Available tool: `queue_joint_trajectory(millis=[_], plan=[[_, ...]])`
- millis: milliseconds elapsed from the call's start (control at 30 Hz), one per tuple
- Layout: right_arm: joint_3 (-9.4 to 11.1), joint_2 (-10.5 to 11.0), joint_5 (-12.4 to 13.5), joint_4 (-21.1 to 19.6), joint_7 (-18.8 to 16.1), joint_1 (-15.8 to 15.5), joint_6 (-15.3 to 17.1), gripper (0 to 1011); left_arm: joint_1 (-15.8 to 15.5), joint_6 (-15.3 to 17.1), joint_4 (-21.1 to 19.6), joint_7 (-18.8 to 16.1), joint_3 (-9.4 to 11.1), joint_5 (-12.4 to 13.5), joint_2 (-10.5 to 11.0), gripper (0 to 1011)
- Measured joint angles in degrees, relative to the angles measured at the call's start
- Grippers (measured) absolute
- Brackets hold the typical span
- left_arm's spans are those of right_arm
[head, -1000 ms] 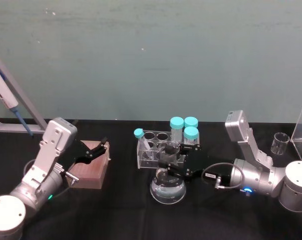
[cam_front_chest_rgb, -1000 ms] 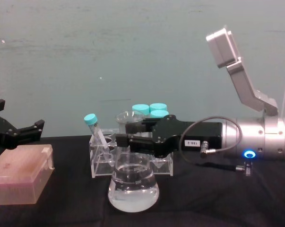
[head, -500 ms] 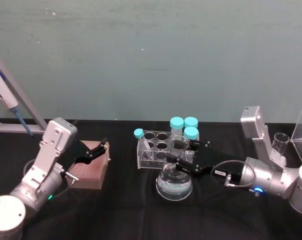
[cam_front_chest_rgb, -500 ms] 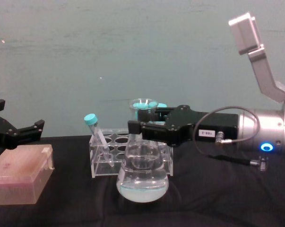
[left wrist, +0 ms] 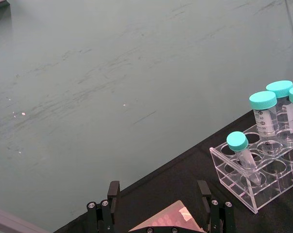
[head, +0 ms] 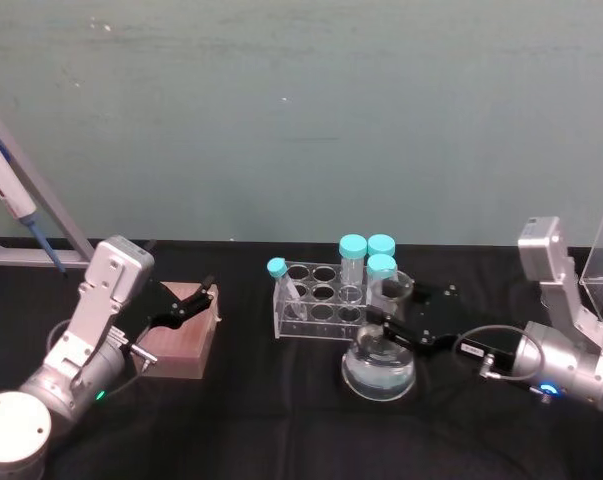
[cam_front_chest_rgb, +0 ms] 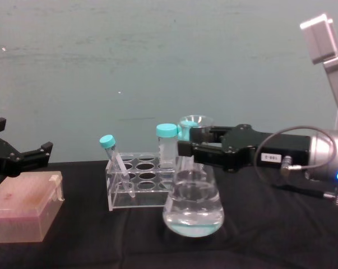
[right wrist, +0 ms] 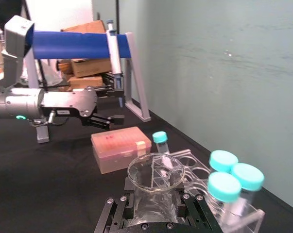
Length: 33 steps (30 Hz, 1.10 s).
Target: Place the experimental apparatus aside using one hand.
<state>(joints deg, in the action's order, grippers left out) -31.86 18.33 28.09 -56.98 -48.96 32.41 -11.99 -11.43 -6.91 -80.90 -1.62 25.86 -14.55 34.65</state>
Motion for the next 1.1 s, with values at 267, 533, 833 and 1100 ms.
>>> queue_joint_trajectory(millis=[267, 533, 833, 1100], plan=[[2.0, 2.2, 0.2, -3.5, 4.3, -2.6, 0.8, 456, 0.0, 0.0, 0.0, 0.0, 0.0, 0.0, 0.0, 1000], [3.8, 3.5, -0.3, -6.9, 8.7, -5.1, 1.1, 457, 0.0, 0.0, 0.0, 0.0, 0.0, 0.0, 0.0, 1000], [6.1, 4.9, -1.9, -10.3, 13.0, -8.1, 1.5, 456, 0.0, 0.0, 0.0, 0.0, 0.0, 0.0, 0.0, 1000], [8.7, 5.9, -2.8, -12.2, 16.2, -10.6, 2.5, 456, 0.0, 0.0, 0.0, 0.0, 0.0, 0.0, 0.0, 1000]])
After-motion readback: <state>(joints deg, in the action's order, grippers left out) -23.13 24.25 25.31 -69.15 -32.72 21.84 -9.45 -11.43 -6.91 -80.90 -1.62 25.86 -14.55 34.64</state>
